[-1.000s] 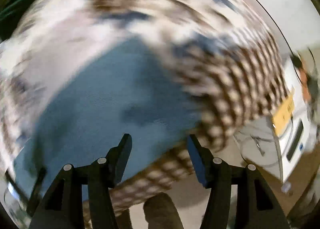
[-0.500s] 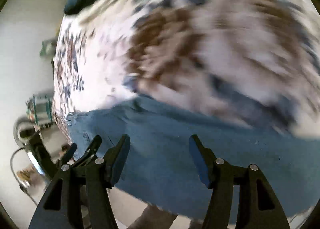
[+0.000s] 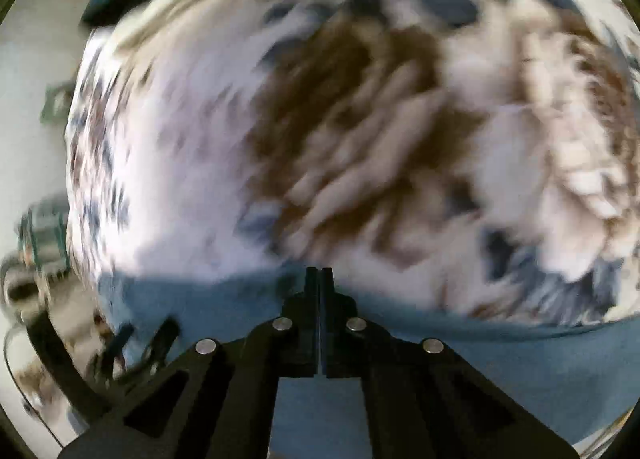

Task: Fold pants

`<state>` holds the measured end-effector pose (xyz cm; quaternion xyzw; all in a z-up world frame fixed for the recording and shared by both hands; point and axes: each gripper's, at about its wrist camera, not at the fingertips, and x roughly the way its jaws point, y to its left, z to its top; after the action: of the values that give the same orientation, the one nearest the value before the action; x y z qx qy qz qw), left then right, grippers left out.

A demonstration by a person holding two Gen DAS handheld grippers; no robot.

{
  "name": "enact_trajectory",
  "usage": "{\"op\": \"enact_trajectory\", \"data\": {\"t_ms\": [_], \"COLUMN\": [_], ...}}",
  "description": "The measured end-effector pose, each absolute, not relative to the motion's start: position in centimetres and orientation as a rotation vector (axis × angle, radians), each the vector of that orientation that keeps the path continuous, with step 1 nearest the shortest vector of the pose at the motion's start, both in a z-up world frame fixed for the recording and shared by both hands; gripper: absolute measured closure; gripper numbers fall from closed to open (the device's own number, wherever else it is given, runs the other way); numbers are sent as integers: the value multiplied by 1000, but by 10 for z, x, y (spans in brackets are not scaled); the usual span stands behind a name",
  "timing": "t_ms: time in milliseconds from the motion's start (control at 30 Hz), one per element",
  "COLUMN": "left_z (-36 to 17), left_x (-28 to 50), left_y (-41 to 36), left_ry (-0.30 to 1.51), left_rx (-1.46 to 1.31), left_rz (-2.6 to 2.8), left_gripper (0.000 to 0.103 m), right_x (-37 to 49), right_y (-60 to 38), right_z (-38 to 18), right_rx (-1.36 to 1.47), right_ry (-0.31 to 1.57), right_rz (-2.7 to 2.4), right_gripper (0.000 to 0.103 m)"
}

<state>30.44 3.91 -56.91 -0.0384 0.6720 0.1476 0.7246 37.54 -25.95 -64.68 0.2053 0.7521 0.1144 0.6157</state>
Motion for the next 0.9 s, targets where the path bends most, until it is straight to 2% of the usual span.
{"op": "enact_trajectory", "data": {"t_ms": [67, 100, 200, 333, 367, 400, 433, 700, 800, 900], "left_z": [-564, -561, -549, -551, -552, -552, -552, -548, -550, -544], "left_x": [308, 310, 317, 326, 328, 329, 330, 332, 337, 340], "left_y": [41, 42, 38, 33, 34, 32, 31, 21, 16, 4], "left_ry": [1477, 1468, 1420, 1426, 1431, 1434, 1432, 1425, 1430, 1428], "left_rx": [-77, -72, -27, -18, -22, -26, -23, -20, -12, -17], "left_rz": [311, 303, 289, 270, 264, 256, 251, 234, 226, 191], "left_gripper": [0, 0, 0, 0, 0, 0, 0, 0, 0, 0], "right_x": [376, 375, 370, 367, 363, 363, 363, 359, 366, 358], "right_y": [-256, -249, -236, -212, -214, -211, -212, -218, -232, -262], "right_z": [-646, -647, -656, -677, -677, -677, -674, -656, -668, -653], "right_rx": [471, 441, 343, 262, 253, 262, 275, 380, 454, 488], "right_ry": [1792, 1815, 1864, 1894, 1872, 1861, 1839, 1724, 1763, 1737], "right_rz": [382, 422, 470, 501, 504, 508, 487, 361, 343, 272], "right_gripper": [102, 98, 57, 59, 65, 89, 91, 98, 98, 96]}}
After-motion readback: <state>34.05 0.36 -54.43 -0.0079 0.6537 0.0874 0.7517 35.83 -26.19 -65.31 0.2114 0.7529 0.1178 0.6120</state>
